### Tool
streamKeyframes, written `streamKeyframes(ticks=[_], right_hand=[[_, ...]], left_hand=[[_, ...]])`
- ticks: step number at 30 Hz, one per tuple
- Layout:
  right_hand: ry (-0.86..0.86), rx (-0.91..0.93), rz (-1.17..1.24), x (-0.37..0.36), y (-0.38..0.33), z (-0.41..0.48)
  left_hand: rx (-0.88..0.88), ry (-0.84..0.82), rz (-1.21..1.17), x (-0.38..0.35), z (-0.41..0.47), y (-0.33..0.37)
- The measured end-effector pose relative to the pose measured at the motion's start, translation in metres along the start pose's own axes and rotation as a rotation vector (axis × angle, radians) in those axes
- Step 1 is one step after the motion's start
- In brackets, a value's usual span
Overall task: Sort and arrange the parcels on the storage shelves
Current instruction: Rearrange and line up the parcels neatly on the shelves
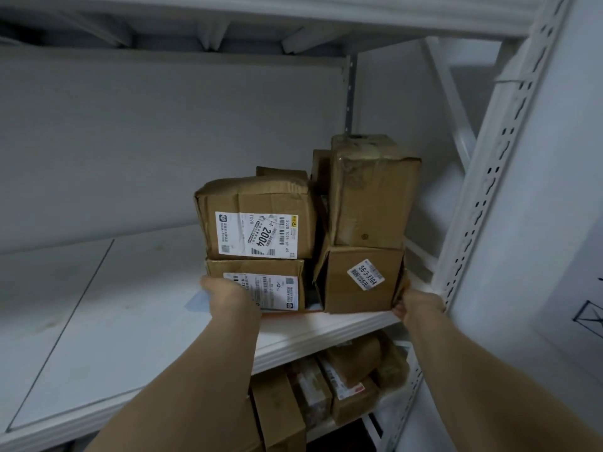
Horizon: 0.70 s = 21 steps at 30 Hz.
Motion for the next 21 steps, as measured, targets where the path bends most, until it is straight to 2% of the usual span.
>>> streamKeyframes(ticks=[3,7,10,12,19,21], right_hand=[[-0.031,-0.009,-0.081,-0.005,0.009,0.001],[-0.068,-0.046,-0.114,-0.015,0.020,-0.008],[-0.132,-0.101,-0.118,-0.025,0.031,-0.018],[-0.174,-0.131,-0.136,-0.030,0.037,-0.031],[-0.301,-0.203,-0.342,-0.045,0.047,-0.071],[-0.329,-0.240,-0.398,-0.049,0.052,-0.076]], left_hand=[[-0.010,-0.049,-0.029,-0.002,0.028,0.009],[-0.065,-0.154,0.190,-0.016,0.014,0.022],[-0.042,-0.164,0.154,-0.023,0.014,0.019],[-0.047,-0.178,0.249,-0.025,0.018,0.024],[0.205,-0.273,0.139,-0.032,0.022,0.014],[0.197,-0.334,0.112,-0.039,0.026,0.017]])
Point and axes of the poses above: each hand's wrist, its own z-axis towards the middle knuckle, its own x-axis out of the back of the hand, y = z × x, the point moved 9 cm from there along z, towards the middle knuckle, and after that the axes turned 14 degrees about -y, right-handed, at the moved point
